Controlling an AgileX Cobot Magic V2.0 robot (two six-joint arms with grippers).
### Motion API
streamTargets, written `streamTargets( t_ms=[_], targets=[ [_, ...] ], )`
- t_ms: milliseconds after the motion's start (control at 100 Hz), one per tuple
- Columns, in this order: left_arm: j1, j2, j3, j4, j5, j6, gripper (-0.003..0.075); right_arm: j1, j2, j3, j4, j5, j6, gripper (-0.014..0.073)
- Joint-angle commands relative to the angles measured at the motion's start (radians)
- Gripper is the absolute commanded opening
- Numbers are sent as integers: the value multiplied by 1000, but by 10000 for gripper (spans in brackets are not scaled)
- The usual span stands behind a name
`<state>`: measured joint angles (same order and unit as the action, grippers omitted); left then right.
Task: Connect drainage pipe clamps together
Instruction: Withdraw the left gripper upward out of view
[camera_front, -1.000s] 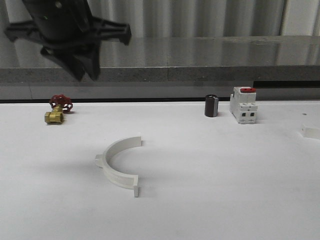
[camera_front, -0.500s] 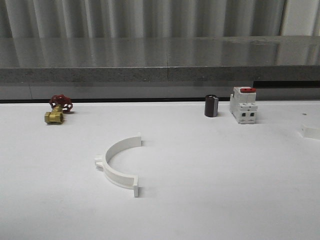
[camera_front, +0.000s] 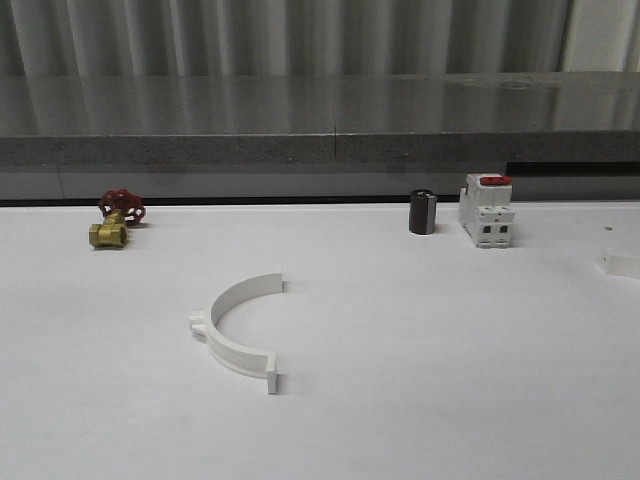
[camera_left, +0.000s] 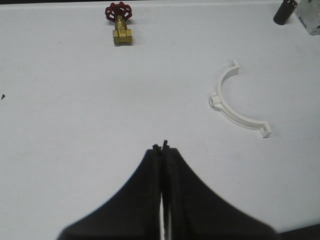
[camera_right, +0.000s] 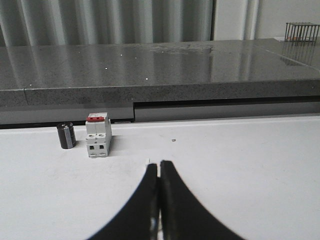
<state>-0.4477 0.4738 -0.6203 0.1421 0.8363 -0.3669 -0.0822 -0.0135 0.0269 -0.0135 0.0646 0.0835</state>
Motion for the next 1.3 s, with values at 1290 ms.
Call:
streamTargets(
  t_ms=[1290],
  targets=[
    [4,-368,111,20,-45,-68,-20,3,666,-686,-10,696,-6,-49]
  ],
)
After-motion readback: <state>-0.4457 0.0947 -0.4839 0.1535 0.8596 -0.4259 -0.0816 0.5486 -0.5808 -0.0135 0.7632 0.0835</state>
